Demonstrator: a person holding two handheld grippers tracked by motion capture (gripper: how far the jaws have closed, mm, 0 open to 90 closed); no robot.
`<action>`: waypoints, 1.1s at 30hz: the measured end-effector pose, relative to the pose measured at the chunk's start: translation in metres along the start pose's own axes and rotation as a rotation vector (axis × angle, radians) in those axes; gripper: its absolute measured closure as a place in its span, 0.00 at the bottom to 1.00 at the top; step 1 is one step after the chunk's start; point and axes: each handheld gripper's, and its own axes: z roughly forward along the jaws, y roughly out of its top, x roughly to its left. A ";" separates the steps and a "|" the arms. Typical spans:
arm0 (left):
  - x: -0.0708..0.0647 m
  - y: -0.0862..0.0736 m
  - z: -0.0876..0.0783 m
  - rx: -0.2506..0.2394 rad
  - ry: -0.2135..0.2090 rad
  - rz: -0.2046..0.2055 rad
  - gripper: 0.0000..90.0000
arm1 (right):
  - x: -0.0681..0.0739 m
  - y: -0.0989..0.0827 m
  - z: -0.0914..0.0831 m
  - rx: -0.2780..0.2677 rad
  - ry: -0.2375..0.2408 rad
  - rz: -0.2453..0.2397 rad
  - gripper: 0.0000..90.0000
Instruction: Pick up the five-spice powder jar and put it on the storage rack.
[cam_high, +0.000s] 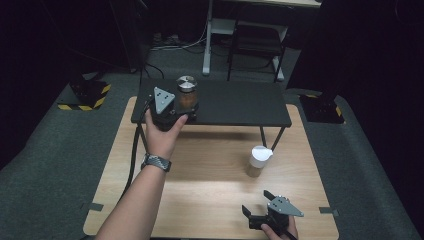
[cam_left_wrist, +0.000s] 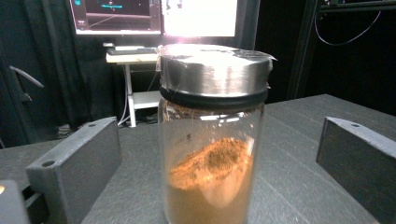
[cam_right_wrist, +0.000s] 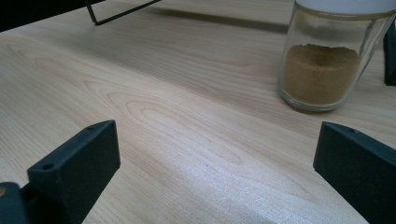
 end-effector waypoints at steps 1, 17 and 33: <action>0.000 0.000 0.000 0.000 0.000 0.000 0.01 | 0.000 0.000 0.000 0.000 0.000 -0.002 0.00; 0.005 -0.022 -0.052 -0.037 -0.037 0.000 0.01 | 0.001 0.001 0.000 0.003 -0.003 -0.006 0.00; 0.010 -0.056 -0.103 -0.074 -0.042 0.006 0.01 | 0.002 0.001 0.001 0.006 -0.004 -0.009 0.00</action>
